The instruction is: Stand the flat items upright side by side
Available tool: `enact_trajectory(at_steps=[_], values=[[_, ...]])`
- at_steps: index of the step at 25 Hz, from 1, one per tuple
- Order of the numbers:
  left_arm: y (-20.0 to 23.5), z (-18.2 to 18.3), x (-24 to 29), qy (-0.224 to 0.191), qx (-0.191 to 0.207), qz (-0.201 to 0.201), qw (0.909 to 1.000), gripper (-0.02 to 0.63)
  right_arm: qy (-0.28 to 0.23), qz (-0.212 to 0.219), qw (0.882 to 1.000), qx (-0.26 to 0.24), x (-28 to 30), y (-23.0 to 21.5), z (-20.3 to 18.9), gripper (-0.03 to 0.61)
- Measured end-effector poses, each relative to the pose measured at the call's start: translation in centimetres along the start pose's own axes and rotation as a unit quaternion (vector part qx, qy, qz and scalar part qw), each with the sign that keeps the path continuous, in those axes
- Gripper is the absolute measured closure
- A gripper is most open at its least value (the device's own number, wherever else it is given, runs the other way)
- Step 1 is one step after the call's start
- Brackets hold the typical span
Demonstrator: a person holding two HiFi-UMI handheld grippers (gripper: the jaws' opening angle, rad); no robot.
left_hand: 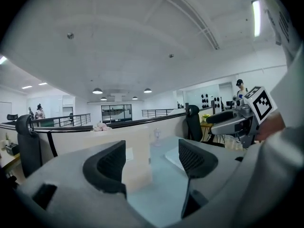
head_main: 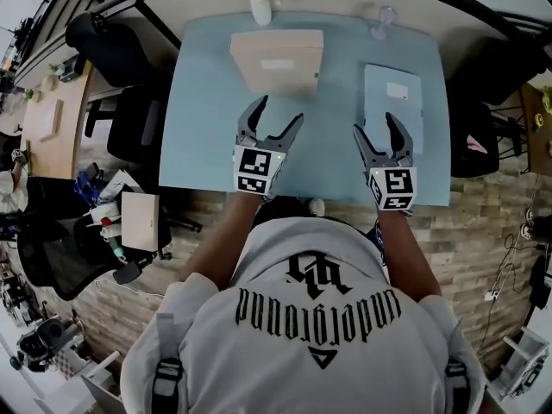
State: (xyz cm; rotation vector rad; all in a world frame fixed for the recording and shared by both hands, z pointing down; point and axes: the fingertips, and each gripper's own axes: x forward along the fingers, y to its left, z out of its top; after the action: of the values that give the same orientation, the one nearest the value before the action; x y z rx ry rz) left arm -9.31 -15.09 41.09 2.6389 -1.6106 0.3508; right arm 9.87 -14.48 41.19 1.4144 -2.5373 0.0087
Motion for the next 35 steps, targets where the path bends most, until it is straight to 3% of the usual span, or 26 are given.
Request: enact_trajectory(at_steps=[11,20,24,29,35], values=[[-4.2,0.8,4.3,-0.001,0.016,-0.123,0.9923,0.256,0.019,-0.097,0.995,0.024,-3.0,-2.5,-0.5,0.253],[-9.2,1.4,9.6,0.009,0.015,-0.184,0.9827,0.255,0.029,-0.142,0.988,0.047,-5.1,-8.0,-2.6,0.261],[-12.0,1.5,13.6,0.021,0.010,-0.190,0.9815,0.255,0.039,-0.141,0.988,0.052,-4.8,-13.0,-4.0,0.261],[-14.0,0.0,19.4,0.055,-0.018,-0.167,0.9842,0.255,0.066,-0.106,0.991,0.055,-2.4,-19.0,-6.7,0.261],[-16.5,-5.6,26.0,0.136,-0.080,-0.141,0.9773,0.247,0.131,-0.050,0.985,0.097,1.1,-25.5,-13.6,0.261]])
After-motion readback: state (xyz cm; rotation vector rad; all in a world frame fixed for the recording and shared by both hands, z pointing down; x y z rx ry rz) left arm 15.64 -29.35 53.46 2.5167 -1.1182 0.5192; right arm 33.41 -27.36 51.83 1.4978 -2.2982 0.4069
